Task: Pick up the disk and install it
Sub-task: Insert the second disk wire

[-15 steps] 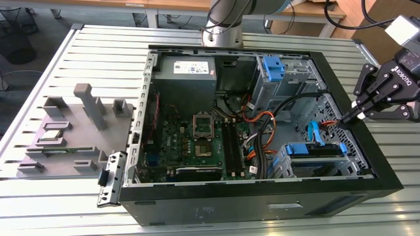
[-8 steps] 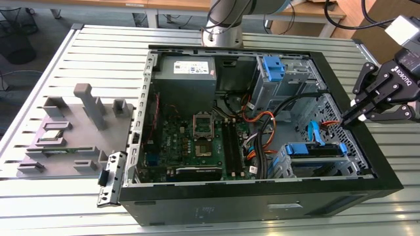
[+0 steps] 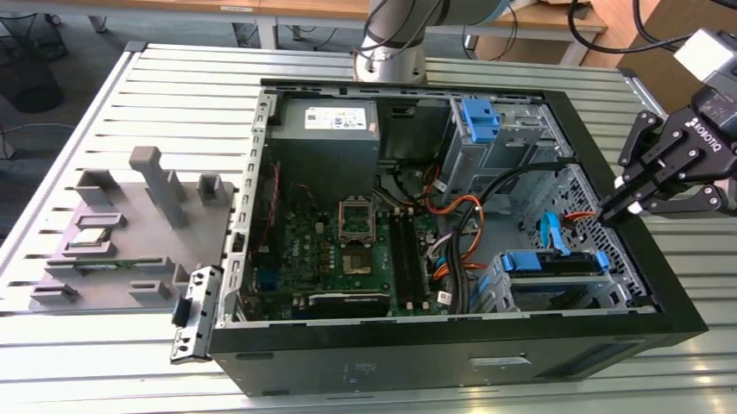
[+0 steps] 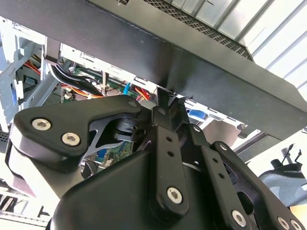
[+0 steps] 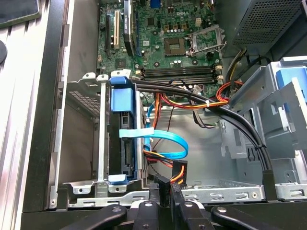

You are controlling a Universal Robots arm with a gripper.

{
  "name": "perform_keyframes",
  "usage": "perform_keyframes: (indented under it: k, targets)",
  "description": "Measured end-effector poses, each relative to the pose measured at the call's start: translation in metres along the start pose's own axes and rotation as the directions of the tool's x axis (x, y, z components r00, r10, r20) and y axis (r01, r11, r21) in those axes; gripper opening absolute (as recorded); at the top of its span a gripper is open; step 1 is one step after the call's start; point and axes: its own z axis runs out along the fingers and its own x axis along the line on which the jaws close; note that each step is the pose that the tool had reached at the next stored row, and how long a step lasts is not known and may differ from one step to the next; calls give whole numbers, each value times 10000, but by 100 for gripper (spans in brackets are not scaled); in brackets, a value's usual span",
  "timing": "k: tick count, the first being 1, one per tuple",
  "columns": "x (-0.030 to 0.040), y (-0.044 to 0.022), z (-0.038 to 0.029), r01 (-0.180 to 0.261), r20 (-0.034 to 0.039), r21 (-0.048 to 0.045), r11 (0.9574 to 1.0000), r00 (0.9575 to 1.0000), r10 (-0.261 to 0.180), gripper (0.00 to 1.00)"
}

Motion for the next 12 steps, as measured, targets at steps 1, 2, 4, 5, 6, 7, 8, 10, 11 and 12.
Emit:
perform_keyframes:
  k: [1, 2, 4, 5, 6, 7, 8, 10, 11, 12]
  targets:
    - [0, 0, 0, -1, -2, 0, 10000, 10000, 1, 24]
    - [0, 1, 1, 0, -2, 0, 10000, 10000, 0, 24]
    - [0, 9, 4, -2, -6, 0, 10000, 10000, 2, 24]
    - [0, 15, 4, -3, -9, 3, 10000, 10000, 3, 24]
    - [1, 24, 7, -3, -8, 9, 10000, 10000, 3, 24]
    - [2, 33, 11, -3, -6, 16, 10000, 10000, 3, 24]
    - [2, 40, 12, -4, -6, 23, 10000, 10000, 4, 24]
    - [3, 54, 16, -4, -5, 38, 10000, 10000, 4, 24]
    - [3, 60, 18, -4, -5, 44, 10000, 10000, 4, 24]
    - [4, 69, 21, -4, -5, 52, 10000, 10000, 4, 24]
